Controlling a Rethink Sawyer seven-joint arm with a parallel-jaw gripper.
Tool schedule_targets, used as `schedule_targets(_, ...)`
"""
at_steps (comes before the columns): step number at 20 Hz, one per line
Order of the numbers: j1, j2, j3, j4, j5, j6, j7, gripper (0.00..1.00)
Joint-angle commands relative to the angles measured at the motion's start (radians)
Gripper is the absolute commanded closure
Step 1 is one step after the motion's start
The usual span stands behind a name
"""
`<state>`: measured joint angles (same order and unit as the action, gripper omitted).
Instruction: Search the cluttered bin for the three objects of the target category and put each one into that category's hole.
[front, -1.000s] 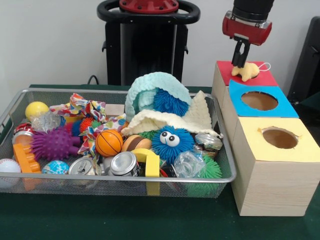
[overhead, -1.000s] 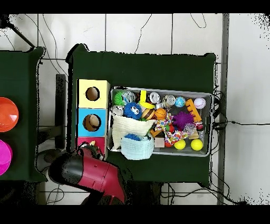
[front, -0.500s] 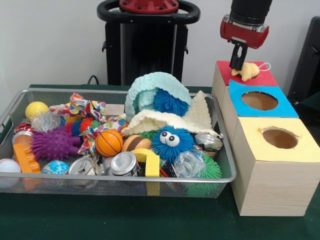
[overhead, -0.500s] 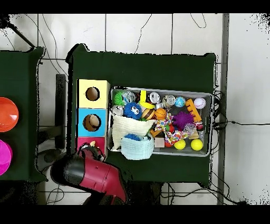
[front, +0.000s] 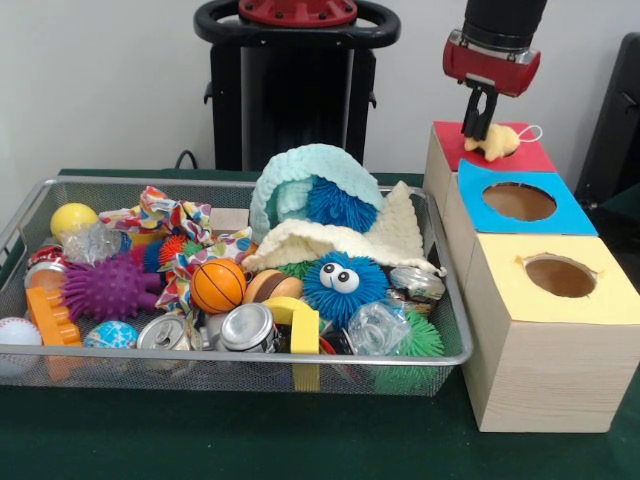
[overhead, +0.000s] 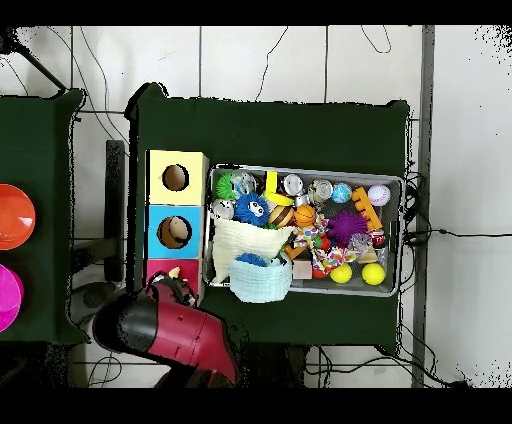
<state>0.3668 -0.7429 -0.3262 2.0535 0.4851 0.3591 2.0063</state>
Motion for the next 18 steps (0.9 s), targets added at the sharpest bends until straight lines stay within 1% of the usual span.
schedule_targets(1, 0.015, 0.027, 0.063, -0.004, 0.040, 0.066, 0.261, 1.00)
schedule_targets(6, 0.033, 0.025, 0.023, -0.048, 0.016, 0.154, 0.268, 1.00)
schedule_targets(10, 0.036, 0.015, 0.023, -0.044, 0.020, 0.170, 0.267, 1.00)
schedule_targets(18, 0.020, 0.012, 0.046, -0.015, 0.039, 0.118, 0.248, 1.00)
